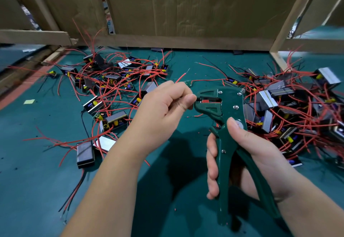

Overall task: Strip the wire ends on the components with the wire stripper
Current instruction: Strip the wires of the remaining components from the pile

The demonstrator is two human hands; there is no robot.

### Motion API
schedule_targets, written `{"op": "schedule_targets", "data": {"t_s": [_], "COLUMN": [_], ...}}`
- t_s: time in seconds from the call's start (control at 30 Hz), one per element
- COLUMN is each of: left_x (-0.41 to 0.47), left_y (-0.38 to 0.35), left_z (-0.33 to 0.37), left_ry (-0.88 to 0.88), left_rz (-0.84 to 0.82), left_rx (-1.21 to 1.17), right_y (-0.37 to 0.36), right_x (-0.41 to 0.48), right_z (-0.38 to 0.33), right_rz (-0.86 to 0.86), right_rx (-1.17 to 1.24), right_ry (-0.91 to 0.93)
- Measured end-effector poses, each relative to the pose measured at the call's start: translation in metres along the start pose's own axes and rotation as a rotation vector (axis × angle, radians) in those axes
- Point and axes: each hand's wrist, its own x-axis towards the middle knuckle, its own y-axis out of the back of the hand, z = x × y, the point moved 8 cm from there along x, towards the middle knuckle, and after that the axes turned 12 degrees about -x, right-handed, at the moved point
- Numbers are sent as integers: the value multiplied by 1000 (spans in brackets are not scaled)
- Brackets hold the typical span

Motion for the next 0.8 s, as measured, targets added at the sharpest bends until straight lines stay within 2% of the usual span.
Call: {"op": "schedule_targets", "data": {"t_s": [0.17,0.23,0.33,0.43,0.5,0.57,0.67,0.73,0.8], "left_x": [1,0,-2,-2,-1,-1,0,-1,-4], "left_y": [4,4,-3,-10,-3,3,-8,-16,-24], "left_z": [-4,-6,-16,-24,-30,-39,-40,-37,-38], "left_ry": [-19,-18,62,169,308,435,505,546,612], "left_rz": [-19,-29,-54,-25,114,285,317,299,281], "left_rx": [60,95,106,13,-244,-676,-1212,-1383,-1431], "right_y": [-2,-1,7,5,5,3,-9,-17,-18], "right_x": [-1,0,3,6,6,4,2,3,5], "right_z": [2,3,4,-4,-12,-17,-15,-13,-11], "right_rz": [10,67,221,214,177,117,-10,-32,-8], "right_rx": [43,54,66,203,222,189,117,44,-10], "right_ry": [-22,-25,-30,58,146,179,153,152,154]}}
